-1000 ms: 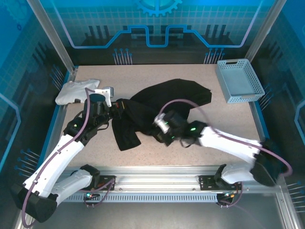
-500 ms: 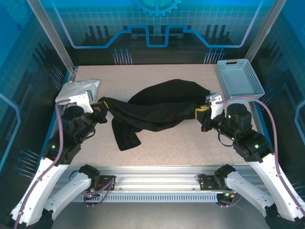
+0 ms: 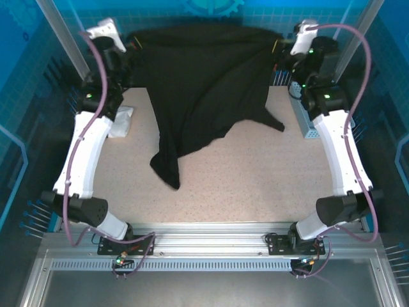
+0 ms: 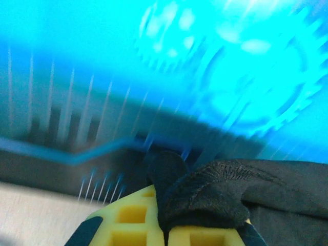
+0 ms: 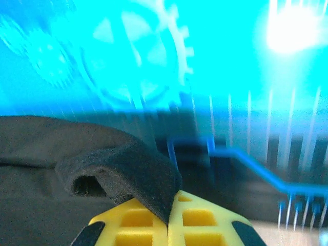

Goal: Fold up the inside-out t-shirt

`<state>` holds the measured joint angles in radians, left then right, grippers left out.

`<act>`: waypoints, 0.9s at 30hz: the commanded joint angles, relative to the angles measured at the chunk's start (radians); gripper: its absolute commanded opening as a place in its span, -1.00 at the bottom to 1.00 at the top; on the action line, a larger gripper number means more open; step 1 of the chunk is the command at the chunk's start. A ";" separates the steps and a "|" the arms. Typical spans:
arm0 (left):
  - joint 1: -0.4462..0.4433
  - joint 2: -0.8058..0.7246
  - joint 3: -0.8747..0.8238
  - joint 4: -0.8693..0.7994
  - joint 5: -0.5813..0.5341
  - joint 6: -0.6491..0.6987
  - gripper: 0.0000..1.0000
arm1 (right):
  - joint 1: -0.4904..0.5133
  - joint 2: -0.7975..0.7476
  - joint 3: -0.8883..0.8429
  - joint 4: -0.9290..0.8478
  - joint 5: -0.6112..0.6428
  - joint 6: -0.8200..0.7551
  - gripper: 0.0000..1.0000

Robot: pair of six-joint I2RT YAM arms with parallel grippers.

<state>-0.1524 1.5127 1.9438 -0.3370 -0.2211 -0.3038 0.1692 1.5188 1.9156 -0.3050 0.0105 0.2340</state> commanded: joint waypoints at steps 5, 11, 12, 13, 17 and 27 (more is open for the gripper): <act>0.002 -0.284 -0.054 0.058 0.068 0.070 -1.00 | -0.006 -0.262 -0.008 -0.029 -0.027 -0.091 -1.00; 0.001 -0.435 -0.129 0.064 0.170 0.013 -1.00 | 0.002 -0.429 -0.035 -0.110 -0.054 -0.108 -1.00; 0.001 -0.438 -0.125 0.055 0.172 0.012 -1.00 | 0.001 -0.437 -0.032 -0.115 -0.053 -0.111 -1.00; 0.001 -0.437 -0.122 0.047 0.169 0.016 -1.00 | 0.002 -0.441 -0.027 -0.124 -0.049 -0.116 -1.00; 0.002 -0.384 -0.109 0.016 0.130 0.054 -1.00 | 0.002 -0.413 -0.012 -0.144 -0.039 -0.135 -1.00; 0.008 -0.116 -0.019 0.042 0.045 0.144 -1.00 | -0.003 -0.219 -0.011 -0.022 0.031 -0.192 -1.00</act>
<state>-0.1524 1.3468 1.8557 -0.3271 -0.1246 -0.2089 0.1696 1.2598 1.8980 -0.4244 -0.0067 0.0757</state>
